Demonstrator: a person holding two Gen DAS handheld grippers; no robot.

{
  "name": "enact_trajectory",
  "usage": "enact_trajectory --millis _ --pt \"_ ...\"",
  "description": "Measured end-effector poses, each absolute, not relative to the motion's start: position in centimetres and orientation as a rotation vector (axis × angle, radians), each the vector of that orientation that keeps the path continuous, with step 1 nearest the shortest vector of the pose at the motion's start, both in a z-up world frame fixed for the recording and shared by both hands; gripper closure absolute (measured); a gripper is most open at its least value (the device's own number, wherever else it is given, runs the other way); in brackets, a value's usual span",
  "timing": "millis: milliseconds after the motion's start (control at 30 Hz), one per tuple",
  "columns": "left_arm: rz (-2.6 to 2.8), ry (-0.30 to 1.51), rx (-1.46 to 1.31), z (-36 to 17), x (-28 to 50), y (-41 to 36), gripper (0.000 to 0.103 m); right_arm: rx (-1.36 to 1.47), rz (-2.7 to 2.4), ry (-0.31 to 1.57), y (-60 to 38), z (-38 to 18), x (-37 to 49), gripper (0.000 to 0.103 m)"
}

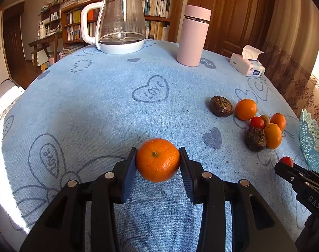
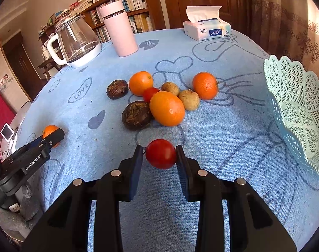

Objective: Organize fruits
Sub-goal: 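Carry the red tomato into the mint-green basket and open the right tool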

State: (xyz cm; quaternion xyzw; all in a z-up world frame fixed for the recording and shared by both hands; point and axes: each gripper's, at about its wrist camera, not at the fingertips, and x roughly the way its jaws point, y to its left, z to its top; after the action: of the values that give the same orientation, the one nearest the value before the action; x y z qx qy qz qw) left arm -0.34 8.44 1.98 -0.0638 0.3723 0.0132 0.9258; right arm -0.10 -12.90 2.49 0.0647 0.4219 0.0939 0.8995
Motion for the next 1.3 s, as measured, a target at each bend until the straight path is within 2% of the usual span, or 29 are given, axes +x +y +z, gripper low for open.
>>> enact_trajectory --millis 633,1300 --pt "0.019 0.752 -0.134 2.1 -0.5 8.4 0.063 0.185 0.153 0.797 -15.3 5.0 -1.7 0.070" --pt "0.024 0.751 -0.129 2.1 -0.6 8.4 0.063 0.293 -0.035 0.649 -23.7 9.0 -5.2 0.070"
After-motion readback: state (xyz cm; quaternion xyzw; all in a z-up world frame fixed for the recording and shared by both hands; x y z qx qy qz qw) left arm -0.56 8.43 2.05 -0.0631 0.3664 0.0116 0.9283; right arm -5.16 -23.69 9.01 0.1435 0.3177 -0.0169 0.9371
